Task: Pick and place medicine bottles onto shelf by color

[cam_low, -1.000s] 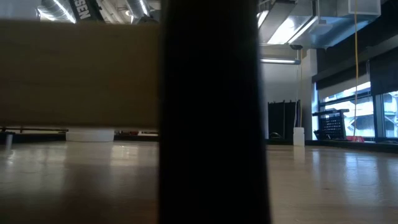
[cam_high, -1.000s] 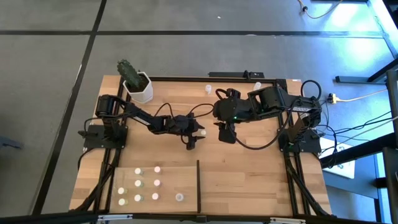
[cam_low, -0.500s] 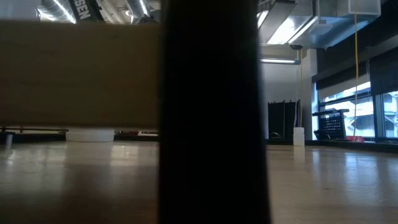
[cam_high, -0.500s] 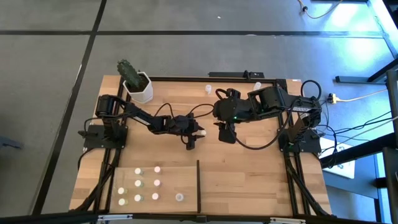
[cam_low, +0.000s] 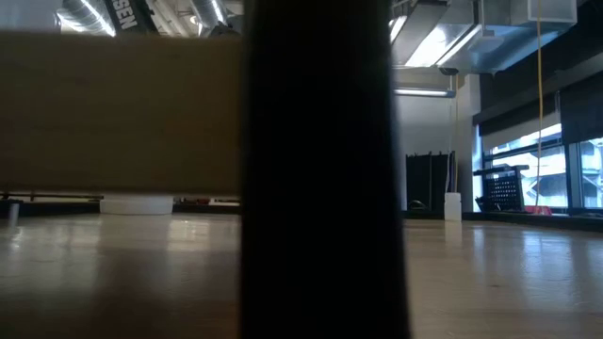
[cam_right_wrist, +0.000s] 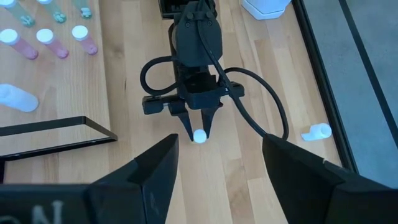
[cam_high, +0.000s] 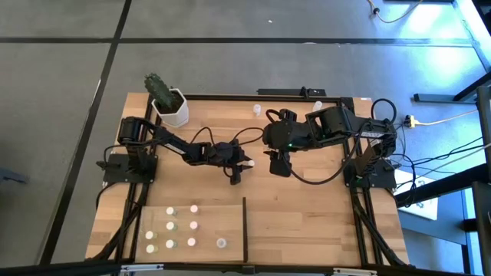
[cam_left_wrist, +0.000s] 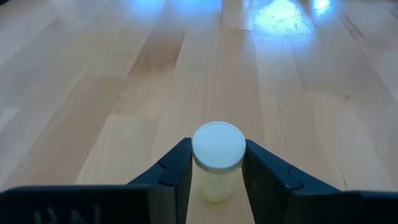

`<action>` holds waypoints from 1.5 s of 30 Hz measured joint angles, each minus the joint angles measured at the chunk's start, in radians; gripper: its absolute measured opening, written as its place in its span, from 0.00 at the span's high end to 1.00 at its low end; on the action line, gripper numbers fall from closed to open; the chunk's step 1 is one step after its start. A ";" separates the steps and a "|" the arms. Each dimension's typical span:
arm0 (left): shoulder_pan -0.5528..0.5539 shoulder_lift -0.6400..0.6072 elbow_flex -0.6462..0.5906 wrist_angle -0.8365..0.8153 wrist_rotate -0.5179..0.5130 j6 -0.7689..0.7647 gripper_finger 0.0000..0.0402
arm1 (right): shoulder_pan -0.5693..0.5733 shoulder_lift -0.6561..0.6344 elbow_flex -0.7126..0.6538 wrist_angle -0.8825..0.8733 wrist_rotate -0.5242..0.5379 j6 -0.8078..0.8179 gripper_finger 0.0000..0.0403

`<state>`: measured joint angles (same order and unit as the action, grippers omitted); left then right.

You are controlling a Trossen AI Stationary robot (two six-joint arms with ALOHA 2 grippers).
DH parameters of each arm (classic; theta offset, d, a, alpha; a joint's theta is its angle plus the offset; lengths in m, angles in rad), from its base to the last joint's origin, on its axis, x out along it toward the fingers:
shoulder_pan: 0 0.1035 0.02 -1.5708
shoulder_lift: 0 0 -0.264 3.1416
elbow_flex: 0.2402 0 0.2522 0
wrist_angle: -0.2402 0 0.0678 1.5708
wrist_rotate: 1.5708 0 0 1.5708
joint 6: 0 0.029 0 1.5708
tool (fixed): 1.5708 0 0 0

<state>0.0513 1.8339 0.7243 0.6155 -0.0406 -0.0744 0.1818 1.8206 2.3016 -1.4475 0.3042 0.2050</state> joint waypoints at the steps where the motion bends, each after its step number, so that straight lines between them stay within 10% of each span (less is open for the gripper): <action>1: 0.000 0.000 0.000 0.000 0.000 -0.001 0.72 | 0.000 0.000 0.000 0.000 0.000 0.000 0.42; 14: 0.000 -0.122 0.000 -0.045 -0.008 -0.002 0.72 | 0.000 0.000 0.000 0.000 -0.002 0.000 0.42; 32: -0.171 -0.766 0.001 -0.746 -0.287 -0.186 0.72 | 0.000 0.000 0.000 0.009 -0.002 -0.002 0.42; 45: -0.423 -1.014 0.001 -1.200 -0.320 -0.396 0.72 | 0.000 0.000 0.000 0.024 -0.002 -0.003 0.42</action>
<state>-0.3716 0.8199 0.7250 -0.5847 -0.3610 -0.4708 0.1818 1.8206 2.3016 -1.4231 0.3024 0.2015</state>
